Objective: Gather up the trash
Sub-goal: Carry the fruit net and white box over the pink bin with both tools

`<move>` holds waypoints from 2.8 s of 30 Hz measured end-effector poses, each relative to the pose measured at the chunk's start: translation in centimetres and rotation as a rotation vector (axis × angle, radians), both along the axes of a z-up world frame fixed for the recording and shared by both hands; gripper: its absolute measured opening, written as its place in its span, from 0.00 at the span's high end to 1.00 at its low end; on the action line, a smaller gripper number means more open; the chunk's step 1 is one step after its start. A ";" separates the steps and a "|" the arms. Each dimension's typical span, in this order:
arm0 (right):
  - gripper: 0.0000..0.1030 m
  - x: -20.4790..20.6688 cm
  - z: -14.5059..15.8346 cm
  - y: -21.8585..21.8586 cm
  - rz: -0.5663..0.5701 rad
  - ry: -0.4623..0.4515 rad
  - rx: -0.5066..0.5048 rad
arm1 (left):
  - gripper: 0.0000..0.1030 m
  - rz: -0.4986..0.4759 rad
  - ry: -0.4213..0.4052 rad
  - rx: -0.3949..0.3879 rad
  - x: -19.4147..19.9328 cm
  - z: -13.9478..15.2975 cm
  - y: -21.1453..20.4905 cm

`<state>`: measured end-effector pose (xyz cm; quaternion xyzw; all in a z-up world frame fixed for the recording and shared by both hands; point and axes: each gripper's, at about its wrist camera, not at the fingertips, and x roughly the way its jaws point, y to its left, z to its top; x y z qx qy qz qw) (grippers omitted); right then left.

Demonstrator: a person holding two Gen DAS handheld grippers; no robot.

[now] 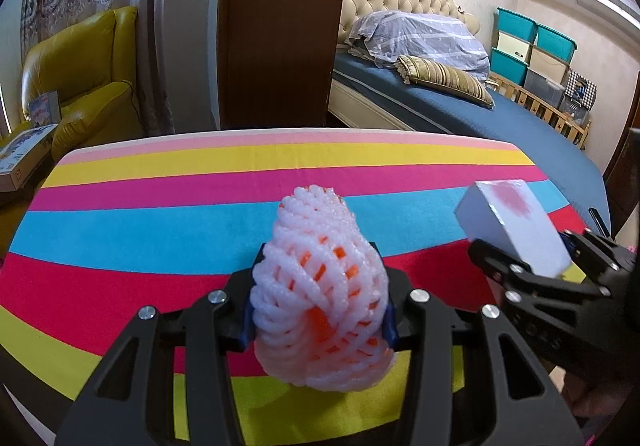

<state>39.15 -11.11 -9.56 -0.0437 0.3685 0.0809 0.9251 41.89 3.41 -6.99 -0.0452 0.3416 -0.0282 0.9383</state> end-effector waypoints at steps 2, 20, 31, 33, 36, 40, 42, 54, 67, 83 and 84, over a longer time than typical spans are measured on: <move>0.39 -0.9 0.3 -0.6 -0.013 -0.015 0.013 | 0.57 0.001 -0.003 0.005 -0.1 0.1 -0.1; 0.38 -10.4 2.7 -7.2 -0.067 -0.076 0.098 | 0.57 -0.113 -0.116 0.139 -3.5 1.2 -5.7; 0.38 -17.1 5.0 -14.7 -0.130 -0.152 0.065 | 0.57 -0.204 -0.177 0.228 -8.0 3.5 -10.9; 0.38 -18.3 5.1 -15.6 -0.132 -0.161 0.064 | 0.57 -0.224 -0.191 0.252 -9.3 3.8 -11.9; 0.38 -19.4 5.3 -16.3 -0.133 -0.175 0.061 | 0.57 -0.240 -0.224 0.307 -11.2 4.1 -13.4; 0.38 -21.2 5.6 -17.7 -0.134 -0.194 0.063 | 0.57 -0.272 -0.232 0.314 -13.4 4.3 -14.9; 0.38 -21.8 5.8 -18.0 -0.135 -0.204 0.061 | 0.57 -0.283 -0.240 0.322 -14.3 4.4 -15.7; 0.38 -26.0 5.8 -23.4 -0.205 -0.243 0.063 | 0.57 -0.400 -0.264 0.369 -18.0 4.3 -21.4; 0.38 -28.4 4.9 -30.7 -0.314 -0.264 0.087 | 0.57 -0.519 -0.261 0.408 -19.3 3.5 -27.7; 0.38 -31.1 3.1 -41.1 -0.476 -0.273 0.018 | 0.57 -0.740 -0.190 0.259 -17.8 4.1 -37.8; 0.38 -31.1 2.9 -41.6 -0.483 -0.271 0.021 | 0.57 -0.752 -0.183 0.244 -17.5 4.2 -38.4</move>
